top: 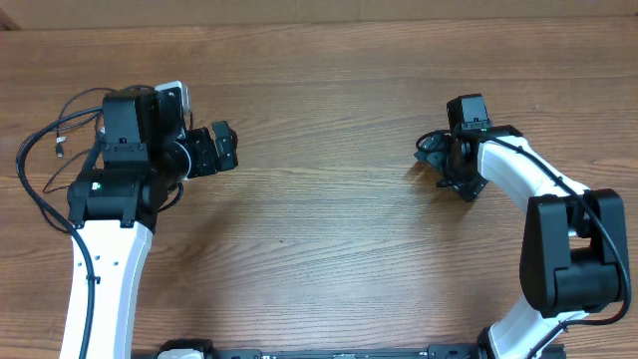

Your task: Untangle cables

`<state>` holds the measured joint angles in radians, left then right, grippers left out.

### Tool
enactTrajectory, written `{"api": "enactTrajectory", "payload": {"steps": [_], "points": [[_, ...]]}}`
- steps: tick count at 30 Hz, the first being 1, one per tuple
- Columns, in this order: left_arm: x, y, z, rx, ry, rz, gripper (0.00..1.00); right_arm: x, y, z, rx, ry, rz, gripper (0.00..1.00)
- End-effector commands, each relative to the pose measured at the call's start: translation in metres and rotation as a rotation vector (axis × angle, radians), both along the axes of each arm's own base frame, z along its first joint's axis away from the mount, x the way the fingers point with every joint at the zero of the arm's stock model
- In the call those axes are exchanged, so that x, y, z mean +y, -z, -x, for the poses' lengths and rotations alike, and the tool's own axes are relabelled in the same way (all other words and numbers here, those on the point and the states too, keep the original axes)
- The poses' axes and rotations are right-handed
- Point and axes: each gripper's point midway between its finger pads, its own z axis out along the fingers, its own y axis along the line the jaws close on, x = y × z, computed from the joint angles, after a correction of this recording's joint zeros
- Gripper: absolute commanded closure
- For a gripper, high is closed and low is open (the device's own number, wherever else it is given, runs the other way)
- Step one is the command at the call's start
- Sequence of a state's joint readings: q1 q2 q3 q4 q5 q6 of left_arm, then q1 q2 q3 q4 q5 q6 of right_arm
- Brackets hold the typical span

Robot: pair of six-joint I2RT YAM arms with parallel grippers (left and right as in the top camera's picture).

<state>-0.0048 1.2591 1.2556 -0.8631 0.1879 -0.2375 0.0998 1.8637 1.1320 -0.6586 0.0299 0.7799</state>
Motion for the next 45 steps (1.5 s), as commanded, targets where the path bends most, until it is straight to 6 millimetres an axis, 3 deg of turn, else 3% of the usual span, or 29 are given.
{"api": "enactTrajectory", "payload": {"steps": [1, 10, 17, 24, 28, 37, 45], "points": [[-0.003, -0.003, -0.001, -0.002, 0.0, 0.018, 0.0, -0.001, 0.015, 0.011, 0.049, -0.002, 0.004, 0.0], [-0.003, -0.012, 0.003, -0.031, 0.001, 0.018, 0.0, -0.001, 0.015, 0.011, 0.049, -0.002, 0.004, 0.0], [-0.003, -0.049, 0.022, -0.15, 0.001, 0.019, 0.01, -0.001, 0.015, 0.011, 0.049, -0.002, 0.004, 0.0], [-0.002, -0.105, 0.062, -0.349, 0.003, 0.02, 0.01, -0.001, 0.015, 0.011, 0.049, -0.002, 0.004, 0.0], [-0.002, -0.121, 0.078, -0.414, 0.004, 0.02, 0.0, -0.001, 0.015, 0.011, 0.049, -0.002, 0.004, 0.0], [-0.002, -0.117, 0.081, -0.401, 0.003, 0.02, 0.0, -0.001, 0.015, 0.011, 0.049, -0.002, 0.004, 0.0], [-0.002, -0.111, 0.096, -0.389, 0.003, 0.02, 0.0, -0.001, 0.015, 0.011, 0.049, -0.002, 0.004, 0.0]]}}
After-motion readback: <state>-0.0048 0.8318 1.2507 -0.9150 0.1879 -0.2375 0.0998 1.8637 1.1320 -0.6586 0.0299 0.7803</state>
